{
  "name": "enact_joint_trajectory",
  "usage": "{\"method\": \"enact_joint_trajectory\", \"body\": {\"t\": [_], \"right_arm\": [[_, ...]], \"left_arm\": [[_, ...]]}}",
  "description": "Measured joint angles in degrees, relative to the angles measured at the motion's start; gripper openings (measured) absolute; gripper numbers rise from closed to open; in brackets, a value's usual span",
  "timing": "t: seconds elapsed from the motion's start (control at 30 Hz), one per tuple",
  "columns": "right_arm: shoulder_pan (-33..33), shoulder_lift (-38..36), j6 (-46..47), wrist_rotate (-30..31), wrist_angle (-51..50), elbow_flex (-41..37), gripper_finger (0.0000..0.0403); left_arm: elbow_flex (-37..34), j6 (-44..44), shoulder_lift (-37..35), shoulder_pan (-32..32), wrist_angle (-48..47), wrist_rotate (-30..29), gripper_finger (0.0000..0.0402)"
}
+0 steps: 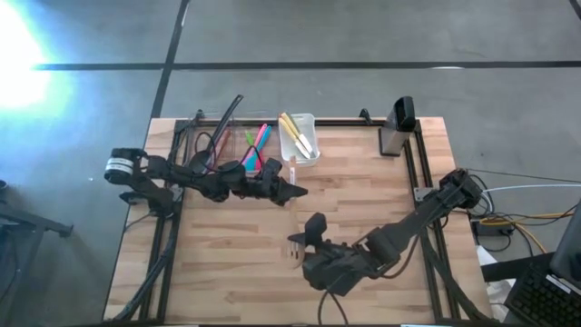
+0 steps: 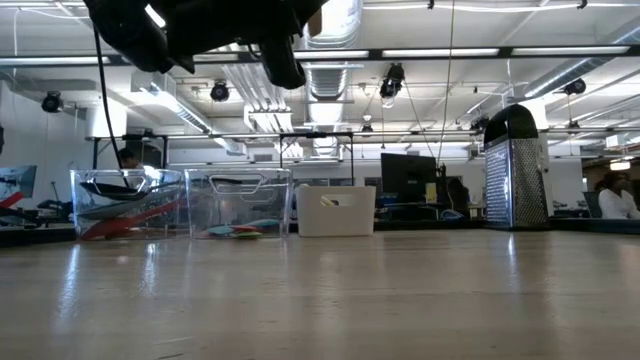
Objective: Pick & Place Kitchen Items
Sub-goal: Put the light brown serving spoon into the left transparent bin
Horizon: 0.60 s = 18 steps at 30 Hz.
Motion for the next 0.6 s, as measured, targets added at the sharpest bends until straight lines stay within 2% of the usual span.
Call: {"method": "enact_joint_trajectory", "body": {"t": [0.33,0.6], "right_arm": [[2.68,-3.20,7.65,1.35,-5.31,0.00,0.0248],[3.04,-6.93,20.44,1.45,-13.94,0.02,0.0276]], "left_arm": [[-0.02,3.08,-0.57,0.83,3.34,3.10,0.0021],[-0.13,6.32,-1.13,1.24,4.34,6.97,0.0017]]}}
